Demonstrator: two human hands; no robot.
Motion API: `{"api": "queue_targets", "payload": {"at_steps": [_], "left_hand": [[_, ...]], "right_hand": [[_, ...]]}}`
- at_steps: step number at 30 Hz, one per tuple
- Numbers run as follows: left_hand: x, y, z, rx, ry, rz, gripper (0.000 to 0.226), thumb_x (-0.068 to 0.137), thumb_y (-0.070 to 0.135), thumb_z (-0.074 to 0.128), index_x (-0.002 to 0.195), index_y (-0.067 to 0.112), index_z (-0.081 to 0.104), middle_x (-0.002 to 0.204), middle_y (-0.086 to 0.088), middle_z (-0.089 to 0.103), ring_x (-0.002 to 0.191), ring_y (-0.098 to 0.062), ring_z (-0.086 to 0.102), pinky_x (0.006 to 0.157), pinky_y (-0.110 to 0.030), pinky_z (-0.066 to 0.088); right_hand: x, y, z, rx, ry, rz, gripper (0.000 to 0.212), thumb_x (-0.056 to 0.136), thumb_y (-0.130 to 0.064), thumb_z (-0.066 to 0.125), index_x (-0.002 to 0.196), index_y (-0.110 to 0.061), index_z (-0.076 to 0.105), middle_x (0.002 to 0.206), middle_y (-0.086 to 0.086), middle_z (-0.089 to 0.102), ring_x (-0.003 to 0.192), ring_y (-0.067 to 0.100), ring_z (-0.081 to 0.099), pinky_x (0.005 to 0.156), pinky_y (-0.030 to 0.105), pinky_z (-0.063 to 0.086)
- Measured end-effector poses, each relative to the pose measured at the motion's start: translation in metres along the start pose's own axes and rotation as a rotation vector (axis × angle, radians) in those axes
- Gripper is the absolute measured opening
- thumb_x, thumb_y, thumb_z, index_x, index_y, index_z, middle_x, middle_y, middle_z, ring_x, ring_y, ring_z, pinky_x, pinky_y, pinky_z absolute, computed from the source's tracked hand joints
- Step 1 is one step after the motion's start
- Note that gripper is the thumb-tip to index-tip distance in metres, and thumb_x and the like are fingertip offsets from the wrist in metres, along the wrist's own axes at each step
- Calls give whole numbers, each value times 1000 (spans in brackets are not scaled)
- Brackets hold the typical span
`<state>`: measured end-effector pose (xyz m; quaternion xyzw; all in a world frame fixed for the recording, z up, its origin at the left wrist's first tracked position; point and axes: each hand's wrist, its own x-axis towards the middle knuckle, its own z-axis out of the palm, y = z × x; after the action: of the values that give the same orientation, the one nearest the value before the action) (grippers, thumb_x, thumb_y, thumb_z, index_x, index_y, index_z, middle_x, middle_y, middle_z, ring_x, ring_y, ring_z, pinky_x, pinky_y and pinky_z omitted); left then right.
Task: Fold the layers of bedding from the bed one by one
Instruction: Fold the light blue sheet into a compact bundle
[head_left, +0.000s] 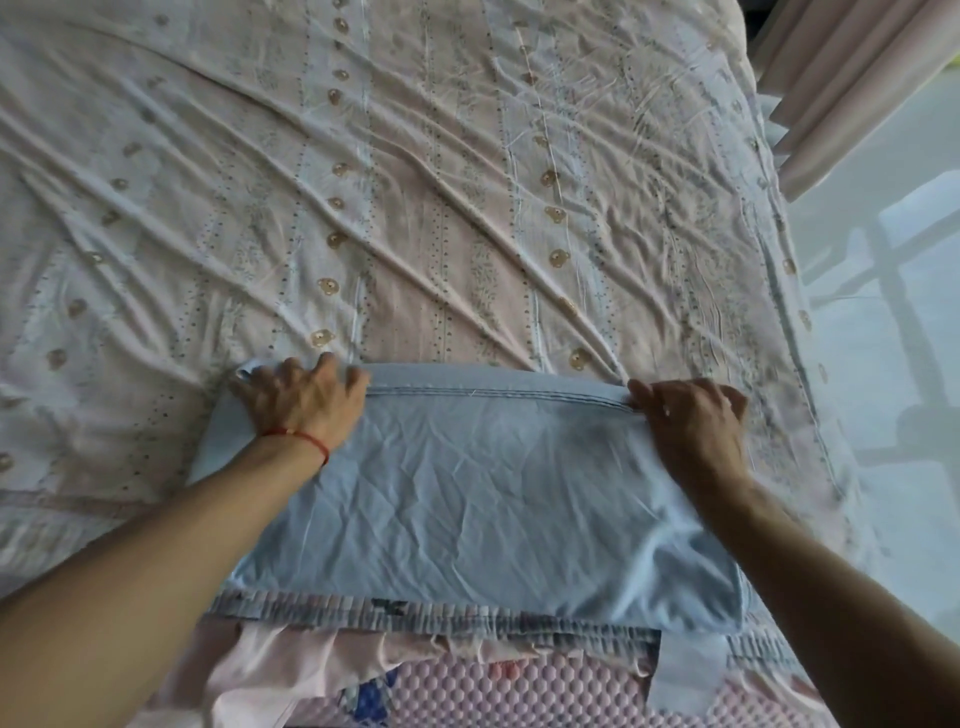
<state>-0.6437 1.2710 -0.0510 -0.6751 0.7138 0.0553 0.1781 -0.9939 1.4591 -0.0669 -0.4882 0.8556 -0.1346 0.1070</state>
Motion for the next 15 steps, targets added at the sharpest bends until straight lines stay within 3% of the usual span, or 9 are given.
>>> {"api": "queue_targets", "payload": {"at_steps": [2,4,6,9,12,15], "left_hand": [[3,33,-16,-73,-13,-39,59,98,57,24,127,19,59,135,-20,58,131,-46,44,113,-66,20],[2,66,-18,-6,141,210,50,99,48,24,134,24,50,145,-12,52,137,-43,39,113,-68,20],[-5,94,-10,-71,116,489,44,100,42,26,143,41,37,162,-2,30,148,-39,23,114,-75,9],[-30,114,26,-98,-79,489,54,105,45,21,152,59,-1,168,9,-13,154,-35,-11,108,-80,-8],[-42,113,48,-95,-20,421,56,102,50,13,147,60,-18,166,6,-22,151,-39,-19,107,-81,-5],[-45,106,49,-113,21,462,55,96,56,4,147,62,-16,166,4,-23,151,-41,-20,105,-82,-4]], "right_hand": [[18,-7,-4,53,-67,212,43,94,-56,59,77,-22,78,77,4,67,103,29,55,92,43,31],[27,-11,-4,54,-107,298,36,86,-55,70,76,-21,76,77,3,62,110,30,50,89,44,31],[27,-13,-1,39,-120,316,33,79,-57,77,86,-25,73,92,1,59,119,31,44,92,46,32],[15,-8,0,91,-131,451,65,73,-65,77,117,-23,58,125,8,49,123,33,41,99,49,36],[9,4,2,189,-144,535,83,71,-71,74,125,-13,50,120,15,54,110,33,53,93,46,47],[15,15,-9,463,-196,656,61,71,-62,82,92,-7,67,90,21,71,75,31,68,69,43,59]]}}
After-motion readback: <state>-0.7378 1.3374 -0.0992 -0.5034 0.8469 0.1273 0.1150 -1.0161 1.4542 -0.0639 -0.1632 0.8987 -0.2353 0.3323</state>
